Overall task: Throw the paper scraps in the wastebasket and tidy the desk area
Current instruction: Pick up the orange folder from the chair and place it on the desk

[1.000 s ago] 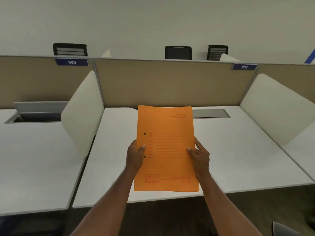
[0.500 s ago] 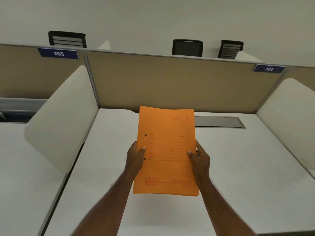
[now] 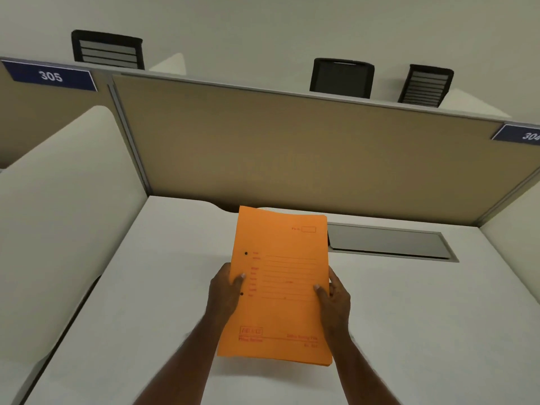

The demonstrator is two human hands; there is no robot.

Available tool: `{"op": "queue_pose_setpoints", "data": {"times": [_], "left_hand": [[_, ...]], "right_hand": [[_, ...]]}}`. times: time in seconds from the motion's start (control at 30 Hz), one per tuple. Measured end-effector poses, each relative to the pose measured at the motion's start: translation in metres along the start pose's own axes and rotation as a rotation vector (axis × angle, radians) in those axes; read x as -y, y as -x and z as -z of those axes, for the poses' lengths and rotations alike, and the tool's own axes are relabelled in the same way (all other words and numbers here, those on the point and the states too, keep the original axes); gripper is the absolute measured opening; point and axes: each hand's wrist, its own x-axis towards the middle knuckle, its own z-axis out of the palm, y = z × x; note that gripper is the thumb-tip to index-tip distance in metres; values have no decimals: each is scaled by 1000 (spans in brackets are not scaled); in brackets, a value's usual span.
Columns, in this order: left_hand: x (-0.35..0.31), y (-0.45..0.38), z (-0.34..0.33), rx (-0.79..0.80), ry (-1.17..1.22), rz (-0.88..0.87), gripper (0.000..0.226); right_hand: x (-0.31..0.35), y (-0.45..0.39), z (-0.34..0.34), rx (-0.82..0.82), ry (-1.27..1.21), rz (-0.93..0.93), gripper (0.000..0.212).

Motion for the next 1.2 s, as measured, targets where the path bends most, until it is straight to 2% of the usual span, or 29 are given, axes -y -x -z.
{"op": "queue_pose_setpoints", "data": {"times": [0.23,0.4,0.53,0.73,0.83,0.93,1.03,1.13,1.2], "left_hand": [[23,-36,-38,-11,-149,56,27],[37,-40,-56,-43,-259,122,29],[42,-43,-64,-46,-257,129,34],[47,-53,-71,-11,-293,102,35],[51,-52,-69,17,-438,73,43],[60,-43,-60,40,-636,-74,49],[74,-27,-42,49,-738,-389,54],[93,-7,-33,17,-830,-741,71],[103,6,-35,77,-823,-828,70]], "right_hand": [[-47,-52,-10,16,215,-106,43],[-67,-60,-7,32,313,-107,33],[-83,-65,-3,102,485,-136,34],[-95,-70,-1,174,599,-219,50],[-96,-71,1,207,671,-193,53],[-98,-65,7,233,803,-92,55],[-106,-44,15,310,877,38,64],[-115,-15,25,403,951,308,65],[-124,1,30,430,1000,479,65]]}}
